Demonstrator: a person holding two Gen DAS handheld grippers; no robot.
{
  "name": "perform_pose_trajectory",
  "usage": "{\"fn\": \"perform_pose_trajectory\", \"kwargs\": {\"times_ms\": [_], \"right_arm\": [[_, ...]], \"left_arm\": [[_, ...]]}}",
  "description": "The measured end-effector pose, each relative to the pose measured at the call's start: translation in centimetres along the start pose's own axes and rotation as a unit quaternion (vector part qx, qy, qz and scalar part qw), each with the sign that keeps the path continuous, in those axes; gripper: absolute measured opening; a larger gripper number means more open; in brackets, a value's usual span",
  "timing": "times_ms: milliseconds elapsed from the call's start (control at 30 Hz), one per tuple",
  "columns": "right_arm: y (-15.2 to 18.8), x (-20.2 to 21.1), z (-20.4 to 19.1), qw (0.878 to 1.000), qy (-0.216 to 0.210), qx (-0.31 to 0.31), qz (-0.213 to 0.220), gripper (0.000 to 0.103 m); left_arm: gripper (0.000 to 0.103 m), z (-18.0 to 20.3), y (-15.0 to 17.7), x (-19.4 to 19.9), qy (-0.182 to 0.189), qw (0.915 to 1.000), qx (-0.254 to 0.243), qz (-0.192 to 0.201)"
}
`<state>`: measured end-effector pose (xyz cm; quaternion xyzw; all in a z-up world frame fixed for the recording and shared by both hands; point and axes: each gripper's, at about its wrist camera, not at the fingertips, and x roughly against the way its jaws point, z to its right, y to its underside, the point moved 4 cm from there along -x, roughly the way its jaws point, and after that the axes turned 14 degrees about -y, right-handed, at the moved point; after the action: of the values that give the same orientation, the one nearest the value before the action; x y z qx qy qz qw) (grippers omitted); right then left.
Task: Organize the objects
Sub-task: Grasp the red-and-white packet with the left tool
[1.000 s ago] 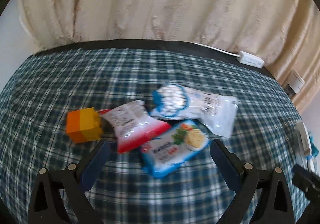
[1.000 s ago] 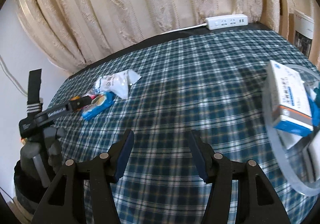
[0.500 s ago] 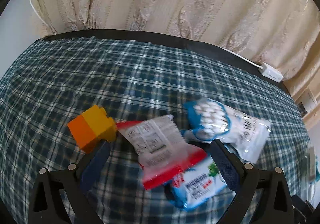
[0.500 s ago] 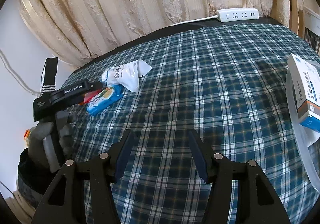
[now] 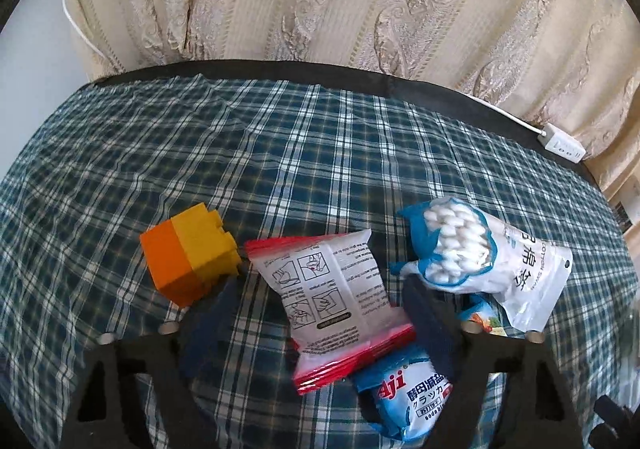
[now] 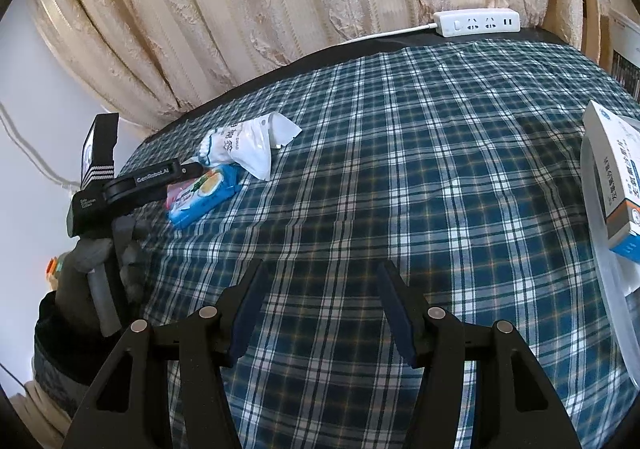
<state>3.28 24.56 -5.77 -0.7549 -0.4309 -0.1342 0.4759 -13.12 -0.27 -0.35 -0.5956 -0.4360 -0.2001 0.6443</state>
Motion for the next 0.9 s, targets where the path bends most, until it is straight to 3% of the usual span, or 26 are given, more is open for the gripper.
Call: {"fn": "perform_pose_trajectory", "kwargs": {"times_ms": [167,333,533,900], "right_arm": [[0.0,0.1,-0.3,1.0,0.002,0.003,-0.001,0.058],[-0.1,-0.2,-1.3,1.0,0.005,0.018,-0.009,0.058],[-0.5,-1.5,-3.1,0.999,-0.009,0.035,-0.033,0.058],[-1.5,-7.0,-7.5,0.994,-0.052,0.051,-0.087,0.058]], "left_arm": [[0.049,-0.2,-0.2,0.2,0.0,1.0,-0.004,0.005],[0.046,-0.8,-0.3,0.7,0.014,0.9998,0.01,0.005],[0.046,-1.2,-0.7,3.0,0.024,0.9991,0.011,0.032],[0.046,-3.5,-1.6,6.7,0.048,0.9956,0.043,0.069]]}}
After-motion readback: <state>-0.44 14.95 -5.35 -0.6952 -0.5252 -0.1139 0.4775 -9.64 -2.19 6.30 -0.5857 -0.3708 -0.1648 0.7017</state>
